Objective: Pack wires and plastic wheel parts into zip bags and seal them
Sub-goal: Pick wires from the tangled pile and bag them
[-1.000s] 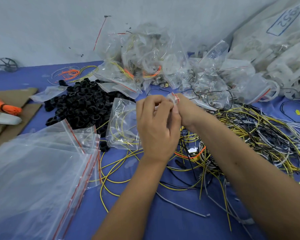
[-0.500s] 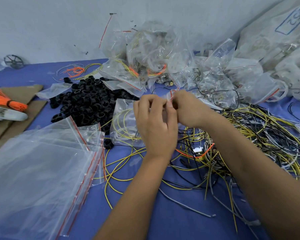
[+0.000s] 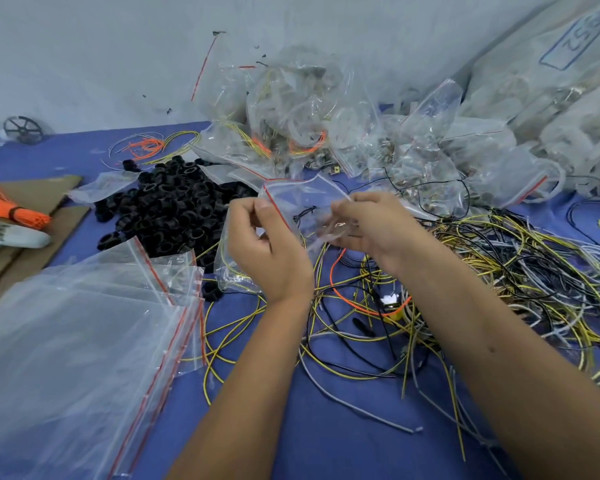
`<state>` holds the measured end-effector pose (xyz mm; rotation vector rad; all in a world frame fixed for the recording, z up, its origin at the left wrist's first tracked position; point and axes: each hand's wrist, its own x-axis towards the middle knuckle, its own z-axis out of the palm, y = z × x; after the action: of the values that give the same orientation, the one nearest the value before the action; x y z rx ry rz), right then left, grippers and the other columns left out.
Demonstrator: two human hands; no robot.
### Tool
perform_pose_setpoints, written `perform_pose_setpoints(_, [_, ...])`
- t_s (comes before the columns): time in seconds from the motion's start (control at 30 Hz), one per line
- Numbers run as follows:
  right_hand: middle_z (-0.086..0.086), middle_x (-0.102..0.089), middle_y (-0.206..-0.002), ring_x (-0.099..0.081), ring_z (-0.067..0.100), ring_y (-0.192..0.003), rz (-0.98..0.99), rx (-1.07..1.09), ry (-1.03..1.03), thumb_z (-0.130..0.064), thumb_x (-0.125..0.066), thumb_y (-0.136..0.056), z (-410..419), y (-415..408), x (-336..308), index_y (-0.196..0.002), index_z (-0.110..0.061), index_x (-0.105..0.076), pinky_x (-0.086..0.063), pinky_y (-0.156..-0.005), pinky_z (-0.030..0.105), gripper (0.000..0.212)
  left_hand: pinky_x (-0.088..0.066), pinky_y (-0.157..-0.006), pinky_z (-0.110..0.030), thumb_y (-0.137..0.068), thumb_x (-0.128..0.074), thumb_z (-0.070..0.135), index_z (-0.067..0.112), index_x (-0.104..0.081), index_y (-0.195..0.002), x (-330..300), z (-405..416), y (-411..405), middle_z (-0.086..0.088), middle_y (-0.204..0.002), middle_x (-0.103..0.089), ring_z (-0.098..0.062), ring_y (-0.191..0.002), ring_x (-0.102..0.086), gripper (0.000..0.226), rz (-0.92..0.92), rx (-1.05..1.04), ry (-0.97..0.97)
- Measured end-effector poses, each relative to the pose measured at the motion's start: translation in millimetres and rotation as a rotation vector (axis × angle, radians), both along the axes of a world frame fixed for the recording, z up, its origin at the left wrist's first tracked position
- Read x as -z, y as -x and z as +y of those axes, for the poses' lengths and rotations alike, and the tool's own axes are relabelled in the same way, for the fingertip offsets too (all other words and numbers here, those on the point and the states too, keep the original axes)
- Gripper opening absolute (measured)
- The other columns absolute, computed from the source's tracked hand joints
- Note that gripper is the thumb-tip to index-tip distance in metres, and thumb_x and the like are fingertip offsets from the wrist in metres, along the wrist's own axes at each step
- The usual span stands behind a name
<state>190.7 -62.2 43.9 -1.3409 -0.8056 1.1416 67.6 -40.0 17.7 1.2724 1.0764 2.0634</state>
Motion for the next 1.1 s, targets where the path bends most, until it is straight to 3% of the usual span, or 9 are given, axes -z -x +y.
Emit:
perform_pose_setpoints(0.1, [0.013, -0.07, -0.089, -0.067, 0.03, -0.077, 0.144, -0.142, 0.056, -0.034, -0.05, -0.105, 3, 15, -1, -0.1, -0.01, -0.062, -0.056, -0.078, 0.042, 0.027, -0.036, -0.061, -0.032, -0.101, -0.047, 0.002, 0.011, -0.046, -0.078, -15, 1, 3, -0.011, -0.067, -0.044, -0.023, -0.063, -0.04, 0.025, 0.0, 0.02, -0.072])
perform_pose_setpoints(0.2, [0.009, -0.065, -0.084, -0.061, 0.026, -0.073, 0.328, -0.308, 0.021, -0.044, -0.04, -0.107, 2, 34, -10, -0.114, -0.012, -0.062, -0.056, -0.073, 0.035, 0.039, -0.035, -0.061, -0.019, -0.1, -0.049, -0.001, 0.011, -0.048, -0.077, -37, 1, 9, 0.007, -0.064, -0.043, -0.003, -0.06, -0.042, 0.026, 0.087, 0.078, -0.146])
perform_pose_setpoints(0.3, [0.013, -0.062, -0.106, -0.058, 0.029, -0.096, 0.648, -0.464, -0.103, -0.043, -0.03, -0.109, 4, 52, -22, -0.131, -0.011, -0.056, -0.049, -0.093, 0.04, 0.047, -0.036, -0.058, -0.022, -0.1, -0.054, 0.01, 0.019, -0.048, -0.073, -69, 7, 21, 0.013, -0.059, -0.043, -0.002, -0.056, -0.044, 0.029, 0.292, 0.253, -0.226])
perform_pose_setpoints(0.4, [0.006, -0.067, -0.098, -0.064, 0.023, -0.093, 0.66, -0.515, -0.129, -0.038, -0.027, -0.111, 8, 64, -25, -0.117, -0.017, -0.061, -0.053, -0.086, 0.038, 0.04, -0.039, -0.058, -0.036, -0.098, -0.058, 0.02, 0.009, -0.053, -0.073, -89, 24, 30, 0.008, -0.061, -0.046, -0.018, -0.059, -0.046, 0.028, 0.624, 0.284, -0.274])
perform_pose_setpoints(0.57, [0.016, -0.065, -0.08, -0.066, 0.031, -0.074, 0.267, -0.267, 0.047, -0.053, -0.032, -0.107, 14, 73, -2, -0.096, -0.004, -0.061, -0.059, -0.081, 0.046, 0.057, -0.044, -0.064, -0.04, -0.096, -0.059, 0.018, 0.012, -0.055, -0.07, -57, 37, 47, 0.009, -0.057, -0.048, -0.016, -0.06, -0.045, 0.027, 0.636, 0.142, -0.035])
perform_pose_setpoints(0.73, [0.029, -0.071, -0.099, -0.071, 0.036, -0.079, 0.168, -0.37, 0.036, -0.02, -0.038, -0.104, 8, 68, 20, -0.098, 0.008, -0.068, -0.063, -0.071, 0.04, 0.042, -0.034, -0.06, -0.028, -0.089, -0.058, 0.009, 0.015, -0.052, -0.059, -30, 57, 87, 0.01, -0.054, -0.05, -0.011, -0.056, -0.043, 0.031, 0.145, 0.058, 0.106])
perform_pose_setpoints(0.8, [0.021, -0.074, -0.094, -0.069, 0.025, -0.068, -0.25, -0.409, -0.078, 0.001, -0.049, -0.09, 4, 74, 26, -0.093, 0.001, -0.073, -0.058, -0.059, 0.032, 0.024, -0.032, -0.056, -0.028, -0.089, -0.054, 0.001, 0.007, -0.049, -0.059, -29, 61, 97, -0.009, -0.056, -0.045, -0.02, -0.054, -0.04, 0.031, -0.155, 0.134, 0.12])
perform_pose_setpoints(0.87, [0.004, -0.075, -0.081, -0.064, 0.006, -0.062, -0.723, -0.445, -0.275, 0.004, -0.061, -0.083, 3, 87, 28, -0.089, -0.01, -0.078, -0.052, -0.061, 0.025, 0.023, -0.032, -0.047, -0.02, -0.091, -0.051, -0.007, 0.011, -0.048, -0.055, -27, 62, 105, 0.002, -0.048, -0.045, -0.01, -0.043, -0.038, 0.04, -0.353, 0.151, 0.145])
perform_pose_setpoints(1.1, [-0.013, -0.043, -0.089, -0.049, 0.014, -0.085, -1.315, -0.491, -0.365, -0.059, -0.078, -0.076, 2, 121, 36, -0.109, -0.036, -0.069, -0.031, -0.067, 0.029, 0.042, -0.038, -0.046, -0.02, -0.093, -0.052, -0.008, 0.011, -0.049, -0.054, -23, 75, 125, 0.004, -0.047, -0.046, -0.01, -0.043, -0.042, 0.043, -0.655, 0.137, 0.182])
